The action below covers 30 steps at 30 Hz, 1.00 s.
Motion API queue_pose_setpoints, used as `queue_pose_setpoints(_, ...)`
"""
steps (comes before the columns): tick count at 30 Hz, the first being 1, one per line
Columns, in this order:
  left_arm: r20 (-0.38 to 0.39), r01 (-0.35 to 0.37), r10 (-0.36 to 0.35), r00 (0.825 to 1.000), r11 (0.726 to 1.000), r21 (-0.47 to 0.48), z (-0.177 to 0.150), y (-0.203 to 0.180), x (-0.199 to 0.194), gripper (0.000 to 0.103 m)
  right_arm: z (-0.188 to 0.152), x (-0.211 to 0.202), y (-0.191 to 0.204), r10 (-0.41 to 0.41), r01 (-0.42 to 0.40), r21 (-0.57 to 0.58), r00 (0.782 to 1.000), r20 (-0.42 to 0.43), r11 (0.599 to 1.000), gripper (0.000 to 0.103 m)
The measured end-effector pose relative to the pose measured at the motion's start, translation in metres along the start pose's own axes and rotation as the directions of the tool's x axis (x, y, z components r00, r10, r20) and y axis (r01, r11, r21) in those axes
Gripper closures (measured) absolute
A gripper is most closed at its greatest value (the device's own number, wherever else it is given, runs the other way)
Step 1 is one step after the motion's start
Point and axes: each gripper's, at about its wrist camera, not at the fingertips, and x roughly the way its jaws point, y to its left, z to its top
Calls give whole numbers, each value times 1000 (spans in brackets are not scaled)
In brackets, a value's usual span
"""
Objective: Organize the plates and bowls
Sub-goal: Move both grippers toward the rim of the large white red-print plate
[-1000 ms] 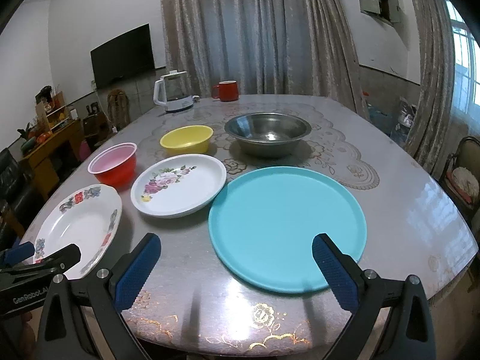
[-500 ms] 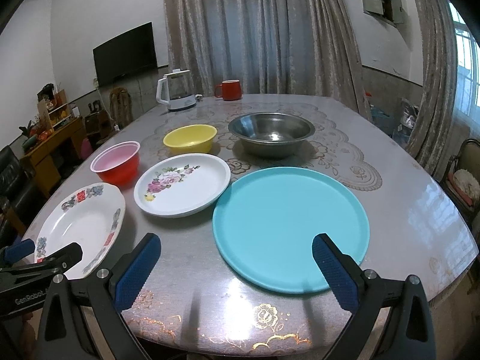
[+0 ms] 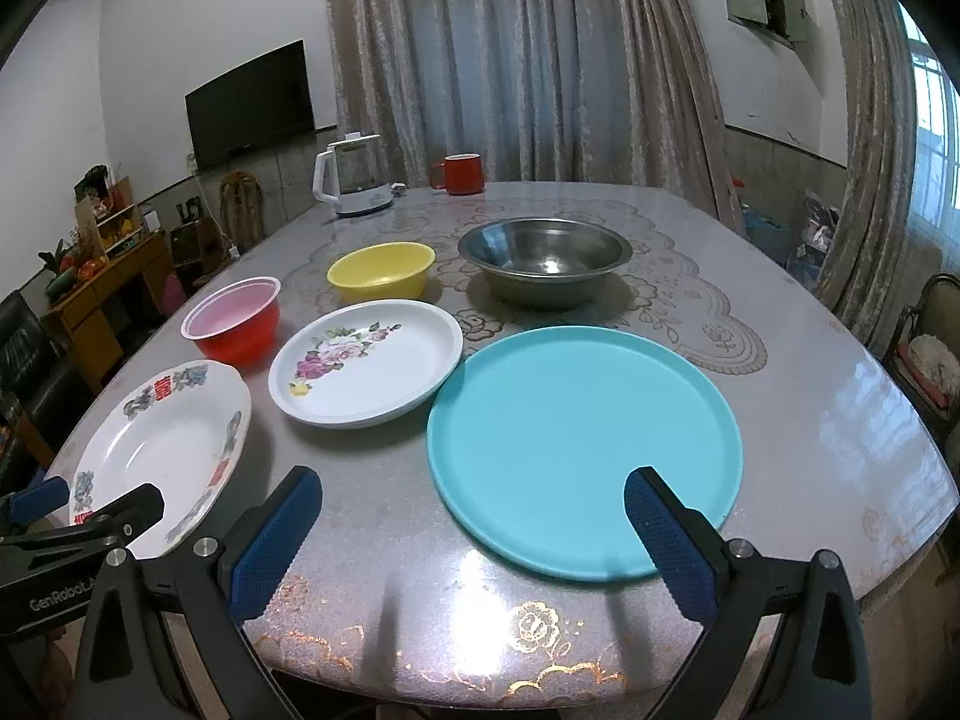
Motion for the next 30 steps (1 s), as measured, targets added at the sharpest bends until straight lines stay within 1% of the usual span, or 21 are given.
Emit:
queue_pose_setpoints(20,-13,-8,8,1000,1000,-11,-2,6,3,1,0,1,5,-2,2,-13,1000,-4,1000,0)
queue_pose_setpoints(30,-17,-27,26,1000,999,-27,0,14,5,1,2,2,7,0,0,-21,1000,-4,1000,0)
